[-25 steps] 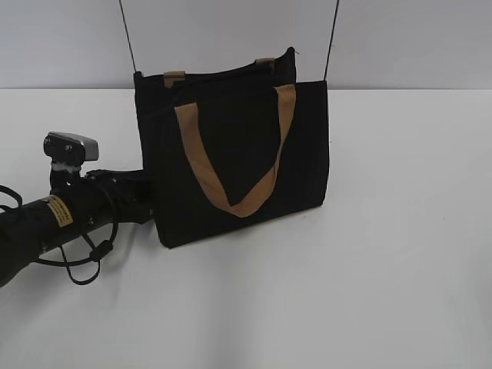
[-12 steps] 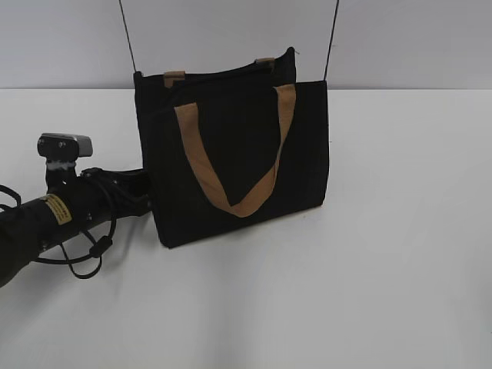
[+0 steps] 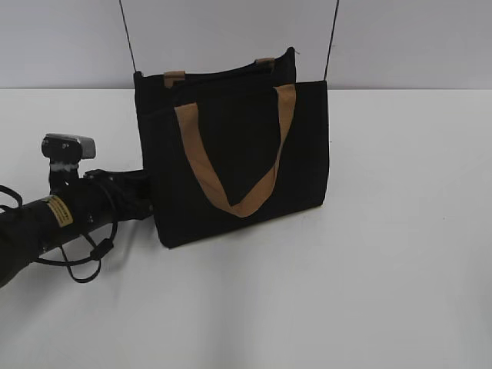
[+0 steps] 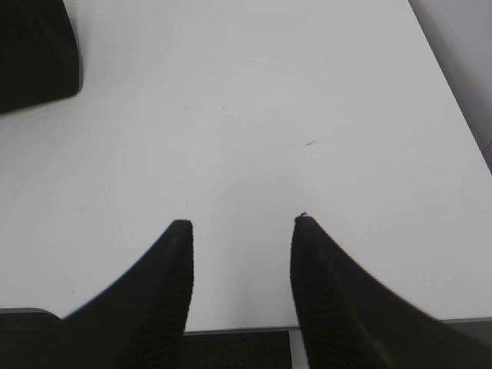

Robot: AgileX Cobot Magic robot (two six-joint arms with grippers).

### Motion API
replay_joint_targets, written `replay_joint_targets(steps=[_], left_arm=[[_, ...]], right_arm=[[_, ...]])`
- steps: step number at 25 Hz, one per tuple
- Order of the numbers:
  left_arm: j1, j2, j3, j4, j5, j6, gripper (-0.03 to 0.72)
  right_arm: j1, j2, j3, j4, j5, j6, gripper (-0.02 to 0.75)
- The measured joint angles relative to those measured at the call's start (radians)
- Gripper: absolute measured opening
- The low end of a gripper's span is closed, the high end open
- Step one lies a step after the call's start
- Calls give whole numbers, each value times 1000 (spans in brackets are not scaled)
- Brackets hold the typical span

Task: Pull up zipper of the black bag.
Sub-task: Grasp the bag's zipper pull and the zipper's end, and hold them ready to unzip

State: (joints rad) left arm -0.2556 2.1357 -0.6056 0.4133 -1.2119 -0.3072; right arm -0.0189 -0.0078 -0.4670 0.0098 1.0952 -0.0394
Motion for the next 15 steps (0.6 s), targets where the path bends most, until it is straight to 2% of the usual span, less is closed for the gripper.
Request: replay_joint_targets(steps=[3, 9, 15], left_arm=[[-7, 0, 0, 29, 1, 0, 321], [-32, 0, -10, 14, 1, 0, 312], [-36, 0, -37, -24, 1, 0, 198]], right_arm=[[0, 0, 0, 0, 0, 0, 323], [0, 0, 0, 0, 0, 0, 323], [0, 0, 0, 0, 0, 0, 323]])
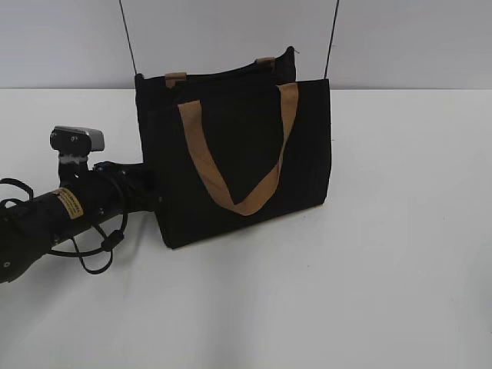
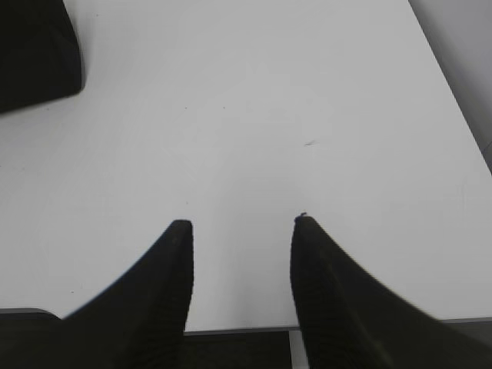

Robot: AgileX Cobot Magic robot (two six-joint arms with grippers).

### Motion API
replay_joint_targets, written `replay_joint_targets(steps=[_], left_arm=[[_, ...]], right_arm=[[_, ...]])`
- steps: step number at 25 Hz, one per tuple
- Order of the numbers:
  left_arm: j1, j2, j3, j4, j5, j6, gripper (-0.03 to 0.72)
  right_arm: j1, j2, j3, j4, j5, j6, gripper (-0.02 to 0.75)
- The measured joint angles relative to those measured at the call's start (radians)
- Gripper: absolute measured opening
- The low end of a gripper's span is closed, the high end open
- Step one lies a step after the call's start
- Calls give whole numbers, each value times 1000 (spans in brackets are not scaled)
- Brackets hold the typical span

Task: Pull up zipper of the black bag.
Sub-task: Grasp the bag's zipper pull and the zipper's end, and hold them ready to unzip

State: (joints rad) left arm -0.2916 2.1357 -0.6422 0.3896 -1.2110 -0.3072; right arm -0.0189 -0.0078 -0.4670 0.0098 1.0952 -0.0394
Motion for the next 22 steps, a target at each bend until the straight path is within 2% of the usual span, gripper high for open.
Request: replay_joint_targets(steps=[7, 22], left_arm=[[0, 0, -3, -7, 0, 0, 92], [0, 0, -3, -9, 8, 0, 90]], right_arm=[[0, 0, 0, 0, 0, 0, 323], [0, 0, 0, 0, 0, 0, 323]])
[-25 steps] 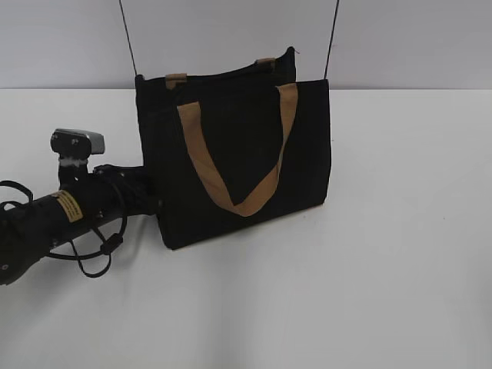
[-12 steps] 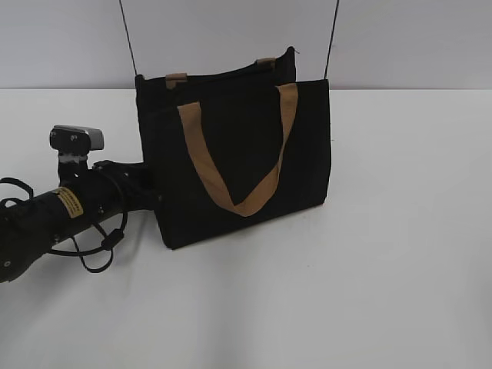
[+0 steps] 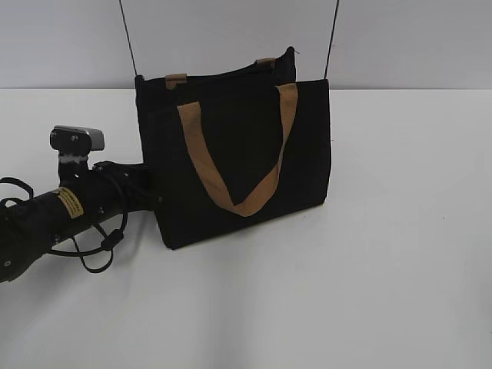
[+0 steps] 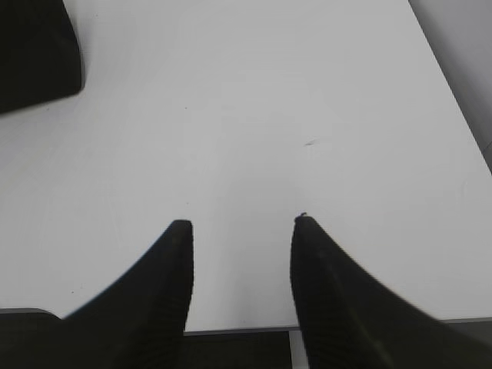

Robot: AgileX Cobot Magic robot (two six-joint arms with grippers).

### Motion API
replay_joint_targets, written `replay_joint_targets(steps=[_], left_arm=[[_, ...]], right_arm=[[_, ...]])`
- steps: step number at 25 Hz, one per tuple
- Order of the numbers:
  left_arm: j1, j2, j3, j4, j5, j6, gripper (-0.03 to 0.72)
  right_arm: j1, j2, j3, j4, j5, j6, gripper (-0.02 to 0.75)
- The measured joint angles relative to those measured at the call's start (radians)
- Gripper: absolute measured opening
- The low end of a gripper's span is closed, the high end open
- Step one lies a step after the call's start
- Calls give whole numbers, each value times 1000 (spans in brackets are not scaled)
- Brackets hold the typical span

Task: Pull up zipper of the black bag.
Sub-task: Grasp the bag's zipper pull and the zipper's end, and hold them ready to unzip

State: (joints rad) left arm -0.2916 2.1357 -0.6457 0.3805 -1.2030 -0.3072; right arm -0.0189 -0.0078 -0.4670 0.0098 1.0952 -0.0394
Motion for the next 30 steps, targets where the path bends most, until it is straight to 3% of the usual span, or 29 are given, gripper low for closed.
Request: replay_joint_targets(steps=[12, 18, 30], left_arm=[[0, 0, 0, -26, 44, 0, 113], [0, 0, 0, -37, 36, 0, 23], [31, -116, 59, -35, 38, 0, 18]], right_arm=[[0, 0, 0, 0, 0, 0, 323], [0, 0, 0, 0, 0, 0, 323], [0, 0, 0, 0, 0, 0, 323]])
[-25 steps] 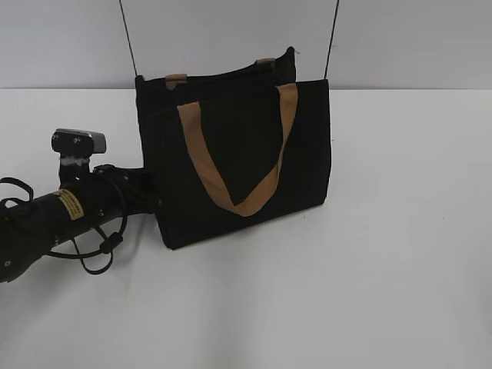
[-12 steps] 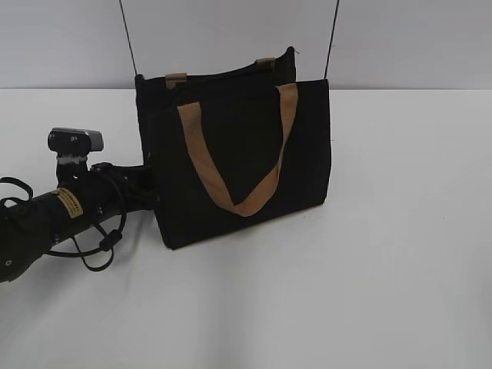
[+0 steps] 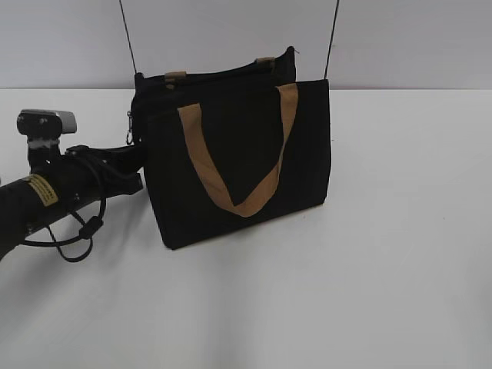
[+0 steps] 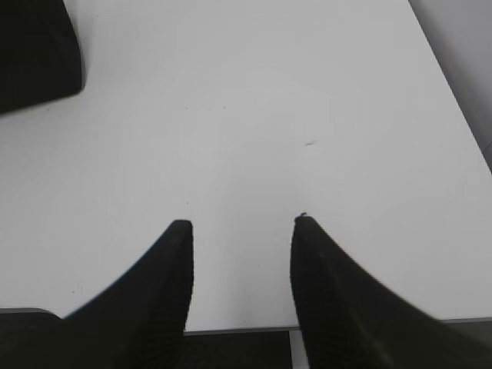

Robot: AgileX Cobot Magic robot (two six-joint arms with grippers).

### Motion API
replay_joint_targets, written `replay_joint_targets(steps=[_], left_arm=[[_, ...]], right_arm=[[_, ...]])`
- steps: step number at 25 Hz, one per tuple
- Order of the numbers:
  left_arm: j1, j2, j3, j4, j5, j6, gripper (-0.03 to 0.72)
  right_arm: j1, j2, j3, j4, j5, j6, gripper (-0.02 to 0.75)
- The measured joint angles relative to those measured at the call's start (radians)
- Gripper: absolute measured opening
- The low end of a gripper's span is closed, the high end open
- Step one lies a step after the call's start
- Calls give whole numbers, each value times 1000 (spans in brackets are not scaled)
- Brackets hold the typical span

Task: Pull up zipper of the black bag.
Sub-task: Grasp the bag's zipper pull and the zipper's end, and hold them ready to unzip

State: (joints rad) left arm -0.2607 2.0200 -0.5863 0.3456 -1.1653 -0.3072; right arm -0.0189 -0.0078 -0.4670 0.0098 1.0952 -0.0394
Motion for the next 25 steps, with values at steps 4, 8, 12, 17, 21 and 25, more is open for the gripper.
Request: replay_joint_targets(steps=[4, 8, 12, 17, 21, 25], left_arm=[[0, -115, 51, 24, 31, 4, 18], [0, -253, 63, 65, 149, 21, 18], [0, -399, 64, 89, 290, 62, 18], [0, -553, 64, 172, 464, 82, 18], [0, -661, 64, 214, 536, 83, 18], [-8, -751, 64, 227, 571, 47, 17]], right_arm=[[0, 0, 0, 12, 0, 0, 323], [0, 0, 0, 26, -1, 0, 323], [0, 0, 0, 56, -2, 0, 323], [0, 0, 0, 126, -19, 0, 323], [0, 0, -1, 147, -32, 0, 323], [0, 0, -1, 153, -32, -5, 323]])
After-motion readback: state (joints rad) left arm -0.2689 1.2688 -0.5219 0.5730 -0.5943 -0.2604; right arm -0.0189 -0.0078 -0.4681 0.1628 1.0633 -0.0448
